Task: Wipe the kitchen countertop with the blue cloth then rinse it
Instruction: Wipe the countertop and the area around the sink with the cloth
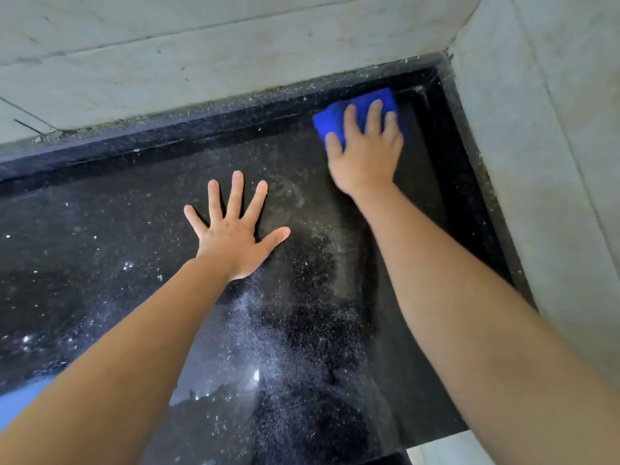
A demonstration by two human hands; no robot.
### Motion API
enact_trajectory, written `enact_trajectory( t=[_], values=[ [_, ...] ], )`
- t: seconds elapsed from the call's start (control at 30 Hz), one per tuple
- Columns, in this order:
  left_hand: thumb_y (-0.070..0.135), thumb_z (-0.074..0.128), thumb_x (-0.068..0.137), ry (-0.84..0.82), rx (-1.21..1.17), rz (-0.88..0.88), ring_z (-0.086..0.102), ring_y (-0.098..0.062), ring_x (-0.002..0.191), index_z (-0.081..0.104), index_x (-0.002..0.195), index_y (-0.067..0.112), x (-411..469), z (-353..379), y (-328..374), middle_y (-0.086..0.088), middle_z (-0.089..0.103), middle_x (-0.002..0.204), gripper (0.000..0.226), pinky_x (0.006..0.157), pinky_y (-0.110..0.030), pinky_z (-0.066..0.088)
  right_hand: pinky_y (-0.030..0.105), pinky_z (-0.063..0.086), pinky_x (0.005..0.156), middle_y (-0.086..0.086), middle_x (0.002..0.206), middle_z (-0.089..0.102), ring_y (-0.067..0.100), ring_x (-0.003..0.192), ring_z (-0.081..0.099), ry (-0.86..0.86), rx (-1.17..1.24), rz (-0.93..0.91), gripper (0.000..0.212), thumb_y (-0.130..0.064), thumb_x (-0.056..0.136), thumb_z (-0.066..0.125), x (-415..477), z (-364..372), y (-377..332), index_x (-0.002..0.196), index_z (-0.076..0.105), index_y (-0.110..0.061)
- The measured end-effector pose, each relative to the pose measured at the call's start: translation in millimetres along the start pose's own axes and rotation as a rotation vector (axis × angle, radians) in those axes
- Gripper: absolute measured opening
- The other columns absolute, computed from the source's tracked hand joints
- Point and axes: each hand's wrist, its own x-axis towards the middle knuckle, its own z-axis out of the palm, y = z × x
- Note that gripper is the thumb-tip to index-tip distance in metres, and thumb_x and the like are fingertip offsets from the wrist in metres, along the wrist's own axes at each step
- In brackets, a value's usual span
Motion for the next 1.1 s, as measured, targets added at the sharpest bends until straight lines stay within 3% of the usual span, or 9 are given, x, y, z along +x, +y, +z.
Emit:
enact_trajectory(
  t=[0.13, 0.2, 0.37, 0.47, 0.6, 0.77, 0.93, 1.0, 1.1],
  values=[
    [0.090, 0.009, 0.079, -0.013, 0.006, -0.011, -0.030, -0.033, 0.147, -0.025, 0.148, 0.049, 0, -2, 0, 0.009, -0.036, 0.158, 0.088, 0.112, -0.072, -0.007, 0.051, 0.026, 0.114, 0.015, 0.163, 0.024, 0.041, 0.148, 0.024, -0.002, -0.044, -0.421, 0.062, -0.058, 0.100, 0.036, -54, 14, 7, 0.153, 0.037, -0.027],
    [0.090, 0.008, 0.079, -0.019, 0.006, -0.012, -0.030, -0.033, 0.147, -0.026, 0.148, 0.049, 0, -1, -1, 0.009, -0.037, 0.158, 0.087, 0.112, -0.072, -0.007, 0.049, 0.026, 0.114, 0.011, 0.164, 0.023, 0.036, 0.149, 0.024, -0.027, -0.066, -0.505, 0.062, -0.062, 0.099, 0.037, -82, 17, 47, 0.153, 0.037, -0.032],
    [0.090, 0.007, 0.079, 0.000, -0.002, 0.013, -0.030, -0.034, 0.147, -0.026, 0.148, 0.048, 3, -2, -1, 0.008, -0.037, 0.158, 0.087, 0.111, -0.073, -0.008, 0.052, 0.024, 0.115, 0.007, 0.167, 0.013, 0.036, 0.149, 0.018, -0.088, -0.086, -0.357, 0.066, -0.070, 0.096, 0.036, -98, -1, 117, 0.155, 0.030, -0.038],
    [0.090, 0.007, 0.079, -0.002, 0.002, 0.018, -0.030, -0.035, 0.146, -0.026, 0.148, 0.048, 2, 0, -1, 0.007, -0.037, 0.158, 0.087, 0.111, -0.074, -0.007, 0.054, 0.013, 0.118, 0.006, 0.168, 0.000, 0.038, 0.150, 0.007, -0.140, -0.042, -0.116, 0.070, -0.071, 0.095, 0.034, -44, -10, 83, 0.157, 0.016, -0.042],
    [0.091, 0.007, 0.078, 0.002, 0.010, 0.016, -0.030, -0.035, 0.147, -0.026, 0.148, 0.049, 5, -2, -2, 0.008, -0.036, 0.158, 0.088, 0.111, -0.074, -0.007, 0.053, 0.009, 0.120, 0.011, 0.168, -0.002, 0.040, 0.151, 0.003, -0.130, 0.037, 0.006, 0.068, -0.063, 0.098, 0.031, -3, -10, 26, 0.159, 0.013, -0.036],
    [0.088, 0.012, 0.082, 0.057, 0.040, 0.013, -0.019, -0.036, 0.150, -0.016, 0.153, 0.045, 0, 1, 0, 0.005, -0.025, 0.163, 0.087, 0.112, -0.073, 0.000, 0.051, 0.025, 0.111, 0.014, 0.165, 0.020, 0.040, 0.148, 0.023, 0.000, 0.018, -0.231, 0.062, -0.059, 0.099, 0.038, -136, 27, 26, 0.154, 0.034, -0.031],
    [0.063, 0.026, 0.099, 0.181, -0.042, 0.020, -0.003, -0.035, 0.152, 0.009, 0.159, 0.030, -27, 2, 0, -0.008, -0.012, 0.166, 0.070, 0.117, -0.065, 0.011, 0.049, 0.023, 0.116, 0.010, 0.166, 0.019, 0.036, 0.149, 0.021, -0.075, -0.019, -0.394, 0.062, -0.063, 0.099, 0.041, -239, 32, 94, 0.153, 0.038, -0.033],
    [0.060, 0.027, 0.100, 0.209, -0.045, 0.042, -0.001, -0.034, 0.152, 0.011, 0.159, 0.029, -48, 9, -8, -0.010, -0.010, 0.166, 0.068, 0.117, -0.063, 0.012, 0.052, 0.022, 0.117, 0.011, 0.166, 0.017, 0.039, 0.149, 0.019, -0.099, -0.035, -0.369, 0.064, -0.064, 0.098, 0.039, -228, 30, 96, 0.154, 0.036, -0.032],
    [0.060, 0.027, 0.100, 0.183, 0.008, 0.044, 0.002, -0.034, 0.152, 0.012, 0.158, 0.028, -81, 21, -29, -0.011, -0.008, 0.166, 0.069, 0.116, -0.061, 0.016, 0.056, 0.016, 0.119, 0.015, 0.166, 0.010, 0.043, 0.151, 0.010, -0.071, 0.003, -0.186, 0.067, -0.063, 0.099, 0.034, -169, 26, 63, 0.157, 0.026, -0.032]
  ],
)
